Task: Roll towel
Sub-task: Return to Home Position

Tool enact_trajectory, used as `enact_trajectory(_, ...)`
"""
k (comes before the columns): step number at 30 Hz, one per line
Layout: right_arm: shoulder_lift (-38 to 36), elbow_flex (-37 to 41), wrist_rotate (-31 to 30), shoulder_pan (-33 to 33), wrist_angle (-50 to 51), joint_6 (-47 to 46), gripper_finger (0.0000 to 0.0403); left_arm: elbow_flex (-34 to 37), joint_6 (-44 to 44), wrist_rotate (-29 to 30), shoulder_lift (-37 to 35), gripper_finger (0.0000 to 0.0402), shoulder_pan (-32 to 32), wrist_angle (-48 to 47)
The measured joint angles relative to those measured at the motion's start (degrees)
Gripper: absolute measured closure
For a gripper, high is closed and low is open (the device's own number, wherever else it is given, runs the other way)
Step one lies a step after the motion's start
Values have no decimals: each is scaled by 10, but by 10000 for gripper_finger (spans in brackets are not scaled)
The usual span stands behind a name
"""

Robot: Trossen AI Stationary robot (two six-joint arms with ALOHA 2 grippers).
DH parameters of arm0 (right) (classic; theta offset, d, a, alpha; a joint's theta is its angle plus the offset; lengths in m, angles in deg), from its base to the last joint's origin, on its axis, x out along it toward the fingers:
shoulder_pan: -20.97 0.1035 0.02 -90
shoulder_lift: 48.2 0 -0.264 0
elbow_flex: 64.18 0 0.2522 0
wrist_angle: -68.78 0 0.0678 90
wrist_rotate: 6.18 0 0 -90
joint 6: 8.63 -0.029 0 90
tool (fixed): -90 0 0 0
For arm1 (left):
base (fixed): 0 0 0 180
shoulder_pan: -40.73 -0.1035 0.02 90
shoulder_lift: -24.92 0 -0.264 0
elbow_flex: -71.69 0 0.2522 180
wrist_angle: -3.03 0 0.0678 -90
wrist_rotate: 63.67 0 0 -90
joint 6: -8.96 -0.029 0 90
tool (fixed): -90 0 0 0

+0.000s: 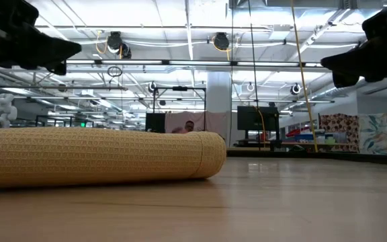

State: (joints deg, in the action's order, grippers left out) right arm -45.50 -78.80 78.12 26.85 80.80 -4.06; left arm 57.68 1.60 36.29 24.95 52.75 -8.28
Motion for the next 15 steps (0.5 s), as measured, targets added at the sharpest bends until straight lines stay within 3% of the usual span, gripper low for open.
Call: enact_trajectory(15,0,0,-3,-14,-1,-13,402,0,41,-102,0,401,-92,-16)
